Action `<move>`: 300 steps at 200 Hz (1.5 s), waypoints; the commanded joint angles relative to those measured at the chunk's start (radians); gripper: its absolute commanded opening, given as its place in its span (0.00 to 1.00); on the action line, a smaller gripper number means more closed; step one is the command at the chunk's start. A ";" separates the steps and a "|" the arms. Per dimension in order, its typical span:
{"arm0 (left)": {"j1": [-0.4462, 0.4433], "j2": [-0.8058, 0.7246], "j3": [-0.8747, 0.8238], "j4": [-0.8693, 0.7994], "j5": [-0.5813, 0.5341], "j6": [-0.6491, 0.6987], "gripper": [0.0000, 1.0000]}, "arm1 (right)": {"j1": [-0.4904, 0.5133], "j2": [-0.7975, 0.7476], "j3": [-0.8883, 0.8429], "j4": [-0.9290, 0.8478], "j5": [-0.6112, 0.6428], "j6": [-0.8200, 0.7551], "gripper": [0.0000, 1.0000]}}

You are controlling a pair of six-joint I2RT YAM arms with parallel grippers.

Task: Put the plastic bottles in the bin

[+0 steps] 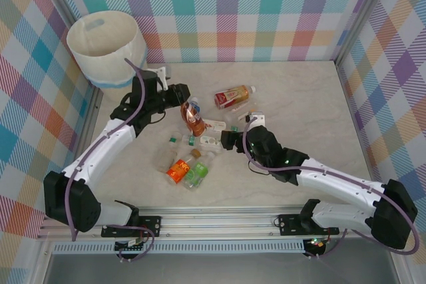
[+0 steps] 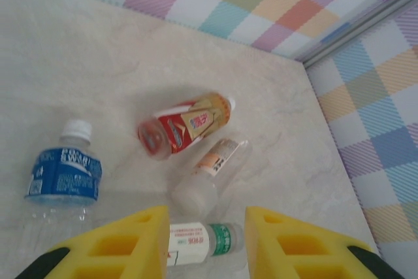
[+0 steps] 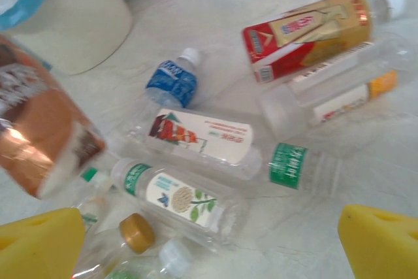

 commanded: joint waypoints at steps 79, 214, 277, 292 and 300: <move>0.054 -0.022 0.149 0.159 -0.358 0.093 0.00 | -0.016 -0.191 -0.172 0.011 0.198 0.202 1.00; 0.236 0.210 0.445 0.485 -0.679 0.243 0.00 | -0.019 -0.168 -0.163 0.094 0.144 0.111 1.00; 0.341 0.379 0.716 0.311 -0.633 0.343 0.00 | -0.019 -0.142 -0.147 0.106 0.117 0.095 1.00; 0.358 0.423 0.772 0.263 -0.634 0.369 0.00 | -0.019 -0.139 -0.145 0.106 0.104 0.089 1.00; 0.365 0.440 0.788 0.257 -0.639 0.385 0.00 | -0.020 -0.133 -0.141 0.105 0.096 0.088 1.00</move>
